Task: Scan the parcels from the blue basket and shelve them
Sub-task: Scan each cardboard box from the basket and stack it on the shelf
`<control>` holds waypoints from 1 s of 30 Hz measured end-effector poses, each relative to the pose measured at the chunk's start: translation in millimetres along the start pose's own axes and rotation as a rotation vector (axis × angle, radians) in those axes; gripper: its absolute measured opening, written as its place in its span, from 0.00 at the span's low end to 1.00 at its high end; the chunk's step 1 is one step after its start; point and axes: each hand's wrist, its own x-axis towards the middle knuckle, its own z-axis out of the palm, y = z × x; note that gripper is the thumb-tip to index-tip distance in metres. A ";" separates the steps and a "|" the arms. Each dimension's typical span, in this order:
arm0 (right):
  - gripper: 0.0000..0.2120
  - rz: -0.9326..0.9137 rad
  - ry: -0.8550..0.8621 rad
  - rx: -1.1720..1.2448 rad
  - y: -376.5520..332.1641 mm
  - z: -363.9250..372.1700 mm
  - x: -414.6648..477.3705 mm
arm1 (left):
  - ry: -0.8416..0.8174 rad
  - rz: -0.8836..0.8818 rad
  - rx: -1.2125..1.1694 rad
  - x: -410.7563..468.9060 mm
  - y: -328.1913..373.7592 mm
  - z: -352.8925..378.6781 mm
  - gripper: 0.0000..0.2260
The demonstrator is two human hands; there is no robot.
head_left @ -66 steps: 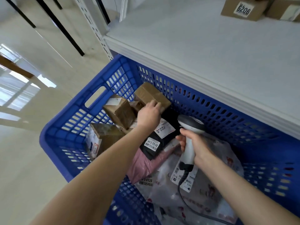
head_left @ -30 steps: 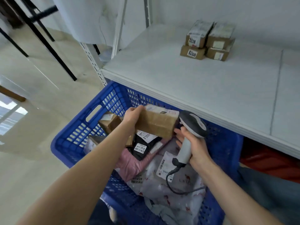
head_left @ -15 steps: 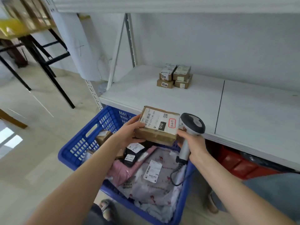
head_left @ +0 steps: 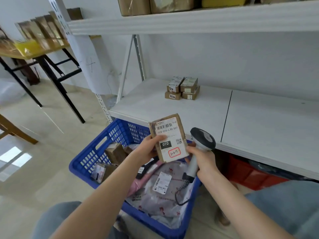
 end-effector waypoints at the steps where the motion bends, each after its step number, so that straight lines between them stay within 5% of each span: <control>1: 0.08 0.010 0.014 0.000 0.2 -2.9 -1.8 | -0.026 -0.017 0.001 -1.4 -6.0 -0.1 0.14; 30: 0.04 -0.028 -0.098 -0.384 39.4 -12.4 -49.3 | 0.172 -0.004 0.166 24.8 -66.7 -20.0 0.31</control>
